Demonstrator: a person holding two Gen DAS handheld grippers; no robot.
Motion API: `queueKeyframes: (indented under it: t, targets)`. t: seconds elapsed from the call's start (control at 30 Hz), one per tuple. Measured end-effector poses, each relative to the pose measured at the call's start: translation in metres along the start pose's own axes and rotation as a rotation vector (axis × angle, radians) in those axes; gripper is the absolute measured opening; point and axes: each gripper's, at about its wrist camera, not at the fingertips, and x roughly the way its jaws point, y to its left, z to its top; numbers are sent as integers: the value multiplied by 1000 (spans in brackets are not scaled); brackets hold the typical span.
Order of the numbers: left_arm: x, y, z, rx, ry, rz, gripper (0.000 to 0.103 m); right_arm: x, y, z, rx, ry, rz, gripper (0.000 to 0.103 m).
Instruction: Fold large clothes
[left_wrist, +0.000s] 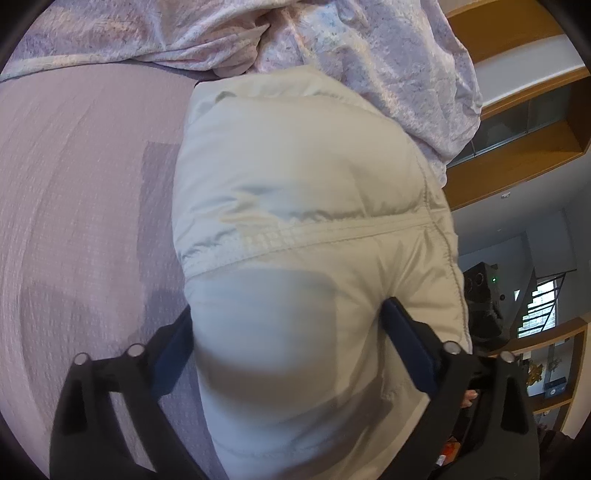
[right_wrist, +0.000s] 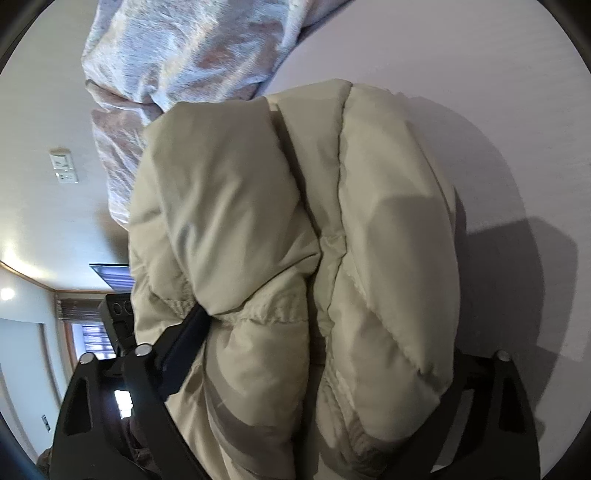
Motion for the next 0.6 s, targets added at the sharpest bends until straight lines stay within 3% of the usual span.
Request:
queueKeyframes:
  t: [0.17,0.23,0.6]
  targets:
    - [-13,0,9,-1,-34,1,74,-6,10,-2,-49,-34,82,57]
    - [-22,3,15,-1,-57,5,72,-2,19,1,-75,-41,114,53]
    - [-71,41,57,-39,-200,81,71,56,80,43,-154,-1,162,49]
